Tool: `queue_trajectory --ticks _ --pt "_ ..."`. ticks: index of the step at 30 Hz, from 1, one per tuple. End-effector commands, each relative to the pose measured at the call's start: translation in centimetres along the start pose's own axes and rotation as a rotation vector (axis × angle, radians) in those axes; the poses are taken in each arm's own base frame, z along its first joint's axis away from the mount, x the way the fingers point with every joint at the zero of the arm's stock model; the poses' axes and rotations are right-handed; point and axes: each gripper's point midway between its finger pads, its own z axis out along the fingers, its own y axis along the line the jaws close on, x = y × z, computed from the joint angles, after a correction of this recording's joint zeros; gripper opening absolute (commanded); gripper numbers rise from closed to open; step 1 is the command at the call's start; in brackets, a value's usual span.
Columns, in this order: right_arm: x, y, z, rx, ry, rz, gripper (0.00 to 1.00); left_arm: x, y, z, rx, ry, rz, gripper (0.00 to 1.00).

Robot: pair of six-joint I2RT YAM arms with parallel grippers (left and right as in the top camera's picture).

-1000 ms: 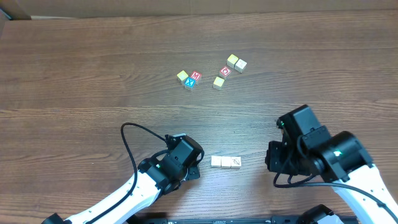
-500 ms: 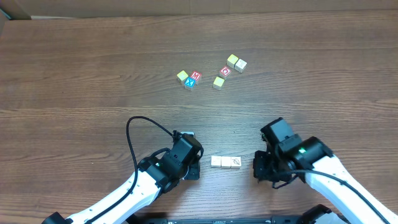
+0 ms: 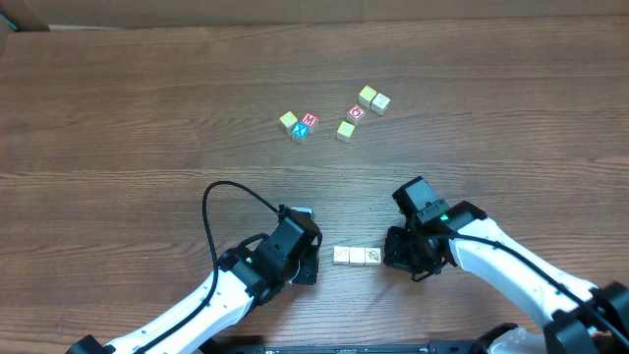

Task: Flip 3 blocks
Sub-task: 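Move the right gripper left to the right end of the block row, then squeeze the three-block row between the left and right grippers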

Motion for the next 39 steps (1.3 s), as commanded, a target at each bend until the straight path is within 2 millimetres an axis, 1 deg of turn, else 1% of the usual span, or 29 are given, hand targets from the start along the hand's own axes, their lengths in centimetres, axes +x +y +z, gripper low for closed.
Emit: queue_trajectory --ticks 1,5,9,12,17,24,31,36,39 --pt "-0.1 -0.4 0.8 0.021 0.003 -0.009 0.07 -0.2 -0.3 0.4 0.016 0.003 0.019 0.04" --pt "-0.3 -0.2 0.8 0.014 -0.002 -0.018 0.07 -0.3 -0.9 1.1 0.043 0.012 -0.006 0.04" --pt "-0.3 -0.1 0.8 0.012 -0.002 -0.025 0.07 0.1 -1.5 2.0 0.076 0.043 -0.022 0.04" --pt "-0.4 0.1 0.8 0.0 -0.007 -0.054 0.07 0.4 -1.7 2.6 0.084 0.065 -0.028 0.04" --pt "-0.5 0.9 1.0 -0.015 -0.02 -0.084 0.07 0.3 -1.7 2.6 0.099 0.076 -0.075 0.04" --pt "0.2 2.4 1.3 -0.032 -0.027 -0.143 0.07 0.0 -2.2 2.5 0.132 0.073 -0.137 0.04" --pt "0.2 2.4 1.3 -0.033 -0.028 -0.124 0.07 -0.6 -2.6 2.5 0.146 0.055 -0.172 0.04" --pt "0.2 2.4 1.3 -0.034 -0.029 -0.125 0.07 -0.5 -2.5 2.5 0.14 0.057 -0.174 0.04" --pt "0.2 2.4 1.3 -0.034 -0.029 -0.125 0.07 -0.7 -2.2 2.5 0.124 0.046 -0.21 0.04"
